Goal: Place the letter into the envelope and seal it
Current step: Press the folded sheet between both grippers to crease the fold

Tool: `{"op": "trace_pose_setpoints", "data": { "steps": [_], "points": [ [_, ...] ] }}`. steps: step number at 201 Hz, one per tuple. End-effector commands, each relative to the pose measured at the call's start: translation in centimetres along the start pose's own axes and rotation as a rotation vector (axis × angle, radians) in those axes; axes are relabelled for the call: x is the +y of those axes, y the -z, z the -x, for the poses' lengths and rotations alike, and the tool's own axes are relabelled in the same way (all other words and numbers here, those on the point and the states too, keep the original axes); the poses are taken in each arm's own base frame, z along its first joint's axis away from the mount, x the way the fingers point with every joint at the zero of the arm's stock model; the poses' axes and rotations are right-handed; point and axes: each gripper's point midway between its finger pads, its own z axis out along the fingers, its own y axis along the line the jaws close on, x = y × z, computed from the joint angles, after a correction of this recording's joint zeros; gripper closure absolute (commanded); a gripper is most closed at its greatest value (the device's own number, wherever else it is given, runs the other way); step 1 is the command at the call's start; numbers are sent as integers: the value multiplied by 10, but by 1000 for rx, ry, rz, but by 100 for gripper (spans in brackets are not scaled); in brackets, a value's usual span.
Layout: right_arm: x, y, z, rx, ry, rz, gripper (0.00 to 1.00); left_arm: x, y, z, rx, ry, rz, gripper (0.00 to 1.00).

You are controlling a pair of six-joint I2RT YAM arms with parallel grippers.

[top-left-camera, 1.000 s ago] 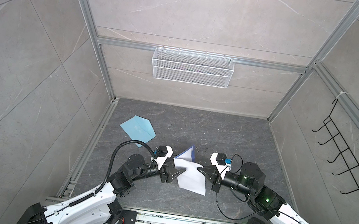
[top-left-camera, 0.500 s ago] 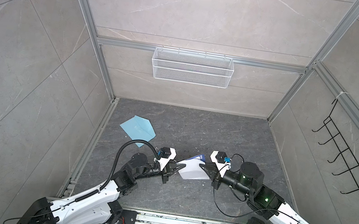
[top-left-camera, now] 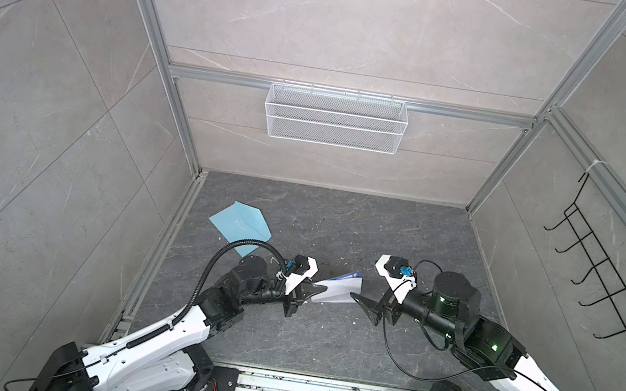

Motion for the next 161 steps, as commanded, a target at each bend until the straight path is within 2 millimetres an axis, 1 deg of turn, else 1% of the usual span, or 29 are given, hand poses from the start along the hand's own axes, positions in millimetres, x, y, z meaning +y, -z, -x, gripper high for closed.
{"op": "trace_pose_setpoints", "data": {
  "steps": [1,17,33,50,71,95,124,151,161],
  "points": [
    [14,-5,-14,84,54,95,1,-9,5,3,55,-96,-46,100],
    [23,-12,-17,107,97,159,1,-10,6,1,79,-105,-57,100],
    [25,-18,-18,130,121,184,3,-14,7,0,84,-113,-77,100],
    [26,-24,-19,153,145,209,9,-18,8,1,79,-117,-96,100],
    [36,-31,-19,170,153,283,16,-23,9,1,78,-121,-124,100],
    [45,-37,-21,183,150,348,24,-21,8,1,77,-122,-117,100],
    [53,-43,-29,212,136,410,31,-20,5,2,75,-109,-121,100],
    [54,-48,-36,240,132,422,38,-20,4,5,62,-109,-122,100],
    [54,-50,-36,242,131,422,42,-20,4,6,56,-108,-125,100]
  ]
}}
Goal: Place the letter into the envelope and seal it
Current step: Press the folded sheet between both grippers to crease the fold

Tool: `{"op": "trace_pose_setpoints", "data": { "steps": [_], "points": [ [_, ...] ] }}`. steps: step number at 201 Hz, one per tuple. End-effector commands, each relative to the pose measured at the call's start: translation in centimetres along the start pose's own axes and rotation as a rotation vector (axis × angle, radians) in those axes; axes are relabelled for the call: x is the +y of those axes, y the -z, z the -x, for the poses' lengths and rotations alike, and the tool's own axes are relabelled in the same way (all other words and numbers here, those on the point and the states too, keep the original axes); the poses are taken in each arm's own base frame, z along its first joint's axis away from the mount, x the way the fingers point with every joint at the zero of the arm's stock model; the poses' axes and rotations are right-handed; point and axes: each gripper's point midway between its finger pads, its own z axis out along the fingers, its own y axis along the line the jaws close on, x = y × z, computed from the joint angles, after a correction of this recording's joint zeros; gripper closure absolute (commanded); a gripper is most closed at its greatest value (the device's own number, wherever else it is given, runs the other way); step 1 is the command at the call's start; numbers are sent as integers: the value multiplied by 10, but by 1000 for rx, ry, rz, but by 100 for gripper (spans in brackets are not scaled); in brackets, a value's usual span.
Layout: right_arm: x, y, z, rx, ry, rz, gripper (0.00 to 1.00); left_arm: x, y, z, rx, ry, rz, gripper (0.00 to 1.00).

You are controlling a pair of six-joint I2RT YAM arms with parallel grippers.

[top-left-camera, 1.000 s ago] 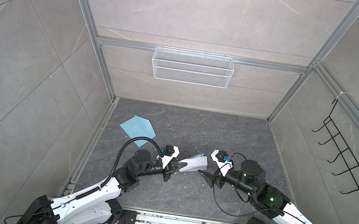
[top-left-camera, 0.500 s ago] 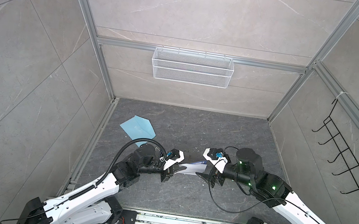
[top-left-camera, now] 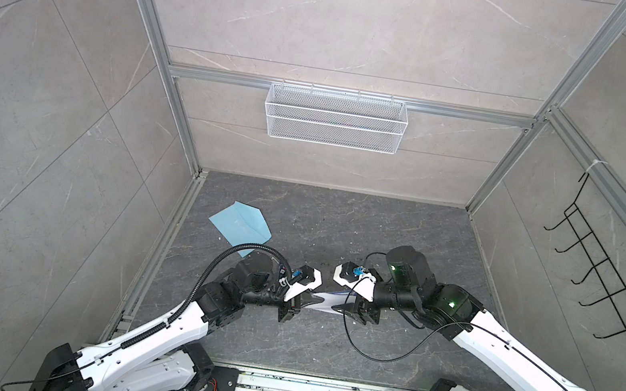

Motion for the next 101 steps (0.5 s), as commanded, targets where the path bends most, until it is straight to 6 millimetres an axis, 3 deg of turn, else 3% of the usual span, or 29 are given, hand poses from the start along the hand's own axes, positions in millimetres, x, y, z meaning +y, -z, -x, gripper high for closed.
{"op": "trace_pose_setpoints", "data": {
  "steps": [1,23,80,101],
  "points": [
    [3,3,7,-7,12,33,42,-2,3,27,-73,-48,-22,100],
    [2,0,7,-8,9,34,52,-2,3,28,-83,-44,-21,100],
    [-7,-3,10,-25,-18,-9,92,4,0,31,-103,-19,-1,100],
    [-11,1,12,-37,-15,-43,100,5,-2,31,-112,-9,0,91]
  ]
}}
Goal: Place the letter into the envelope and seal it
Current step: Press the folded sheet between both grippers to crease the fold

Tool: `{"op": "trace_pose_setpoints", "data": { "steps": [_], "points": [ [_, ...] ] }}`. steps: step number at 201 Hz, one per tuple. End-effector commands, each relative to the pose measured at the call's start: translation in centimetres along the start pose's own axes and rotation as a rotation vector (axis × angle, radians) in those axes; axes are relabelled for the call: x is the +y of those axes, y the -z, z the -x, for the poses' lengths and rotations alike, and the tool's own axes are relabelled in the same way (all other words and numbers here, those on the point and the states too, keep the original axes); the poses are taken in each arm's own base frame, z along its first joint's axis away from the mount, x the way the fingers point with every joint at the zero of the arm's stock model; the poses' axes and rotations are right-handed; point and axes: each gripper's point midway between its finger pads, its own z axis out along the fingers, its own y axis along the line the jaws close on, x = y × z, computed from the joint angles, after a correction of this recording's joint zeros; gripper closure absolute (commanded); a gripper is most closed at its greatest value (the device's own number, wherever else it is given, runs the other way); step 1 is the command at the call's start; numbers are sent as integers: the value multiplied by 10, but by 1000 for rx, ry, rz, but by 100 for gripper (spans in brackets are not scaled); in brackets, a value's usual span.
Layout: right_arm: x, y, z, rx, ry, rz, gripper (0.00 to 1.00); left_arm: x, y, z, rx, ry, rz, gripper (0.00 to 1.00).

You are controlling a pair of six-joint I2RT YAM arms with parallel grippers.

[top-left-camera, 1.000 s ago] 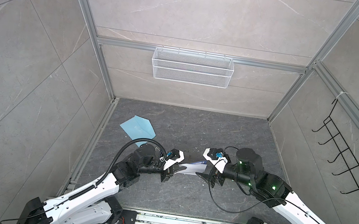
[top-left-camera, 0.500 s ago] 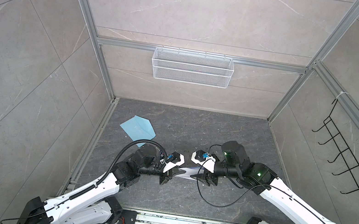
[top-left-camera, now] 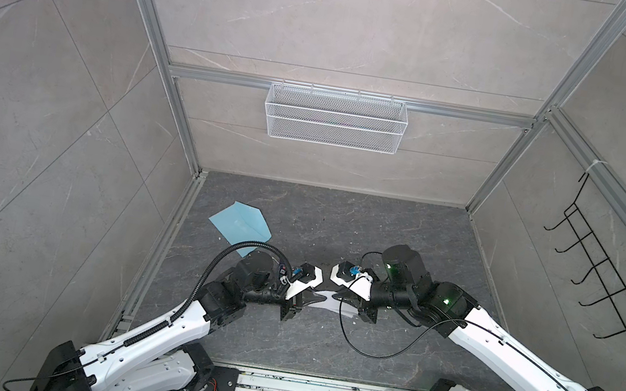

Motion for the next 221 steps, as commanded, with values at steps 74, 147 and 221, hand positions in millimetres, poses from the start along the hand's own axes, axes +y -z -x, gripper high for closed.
{"op": "trace_pose_setpoints", "data": {
  "steps": [74,147,221],
  "points": [
    [-17,43,16,-88,12,-133,100,6,-1,10,-88,-25,33,66],
    [-15,48,23,-135,2,-105,100,7,-4,-3,-96,-44,43,68],
    [-18,53,27,-167,-8,-123,100,11,-13,-16,-64,1,35,79]
  ]
}}
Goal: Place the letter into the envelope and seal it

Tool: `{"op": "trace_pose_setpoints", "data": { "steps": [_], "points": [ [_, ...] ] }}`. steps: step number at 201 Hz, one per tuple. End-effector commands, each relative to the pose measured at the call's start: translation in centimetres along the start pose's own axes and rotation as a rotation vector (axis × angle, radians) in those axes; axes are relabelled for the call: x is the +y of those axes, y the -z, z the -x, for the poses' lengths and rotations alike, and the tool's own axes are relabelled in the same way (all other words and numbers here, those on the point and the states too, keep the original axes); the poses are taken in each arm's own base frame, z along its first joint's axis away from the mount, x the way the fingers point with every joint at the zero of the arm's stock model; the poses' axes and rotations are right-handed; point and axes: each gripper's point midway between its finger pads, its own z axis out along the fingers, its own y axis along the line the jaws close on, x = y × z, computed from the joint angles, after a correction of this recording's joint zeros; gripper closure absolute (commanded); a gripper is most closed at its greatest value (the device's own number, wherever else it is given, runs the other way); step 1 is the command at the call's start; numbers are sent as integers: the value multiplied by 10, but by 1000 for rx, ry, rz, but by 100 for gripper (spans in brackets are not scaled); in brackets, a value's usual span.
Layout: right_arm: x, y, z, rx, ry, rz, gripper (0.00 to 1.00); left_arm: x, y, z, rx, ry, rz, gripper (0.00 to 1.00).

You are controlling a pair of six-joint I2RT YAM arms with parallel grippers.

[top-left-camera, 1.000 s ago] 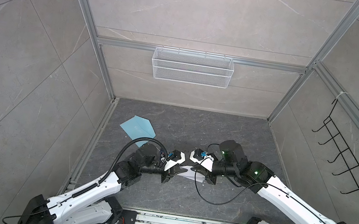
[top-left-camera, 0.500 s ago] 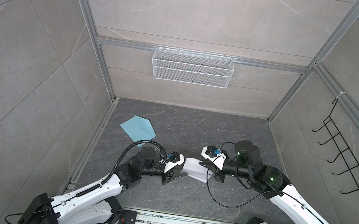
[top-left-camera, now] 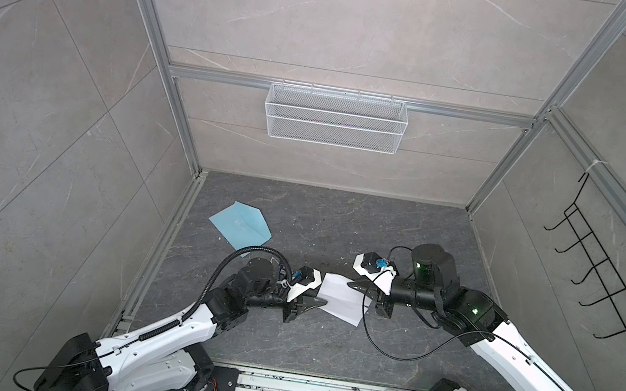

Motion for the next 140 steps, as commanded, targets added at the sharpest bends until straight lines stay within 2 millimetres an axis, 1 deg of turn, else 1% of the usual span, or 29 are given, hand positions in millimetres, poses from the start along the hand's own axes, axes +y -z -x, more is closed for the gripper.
{"op": "trace_pose_setpoints", "data": {
  "steps": [1,23,43,55,71,78,85,95,102,113,130,140],
  "points": [
    [0,6,9,-45,-9,-6,100,3,-2,9,-39,-19,4,79],
    [-2,6,9,-46,-14,-13,100,4,-3,8,-42,-12,6,86],
    [-4,6,7,-42,-19,-26,100,5,-3,7,-51,-11,13,100],
    [-6,6,6,-40,-20,-39,99,6,-3,7,-53,-10,25,100],
    [-10,6,5,-35,-23,-63,93,6,-2,7,-55,-14,29,100],
    [-14,7,5,-33,-23,-80,88,6,-1,7,-57,-15,27,100],
    [-17,7,5,-29,-23,-102,80,5,-1,8,-62,-19,24,100],
    [-25,10,6,-26,-23,-149,74,4,-1,9,-66,-21,19,100],
    [-31,13,5,-23,-22,-192,68,3,0,10,-68,-23,16,100],
    [-41,22,7,-27,-12,-267,51,3,0,11,-71,-26,17,100],
    [-45,37,12,-41,8,-326,32,2,1,12,-70,-27,10,100],
    [-44,47,16,-59,14,-352,25,2,1,12,-68,-26,8,100]
  ]
}}
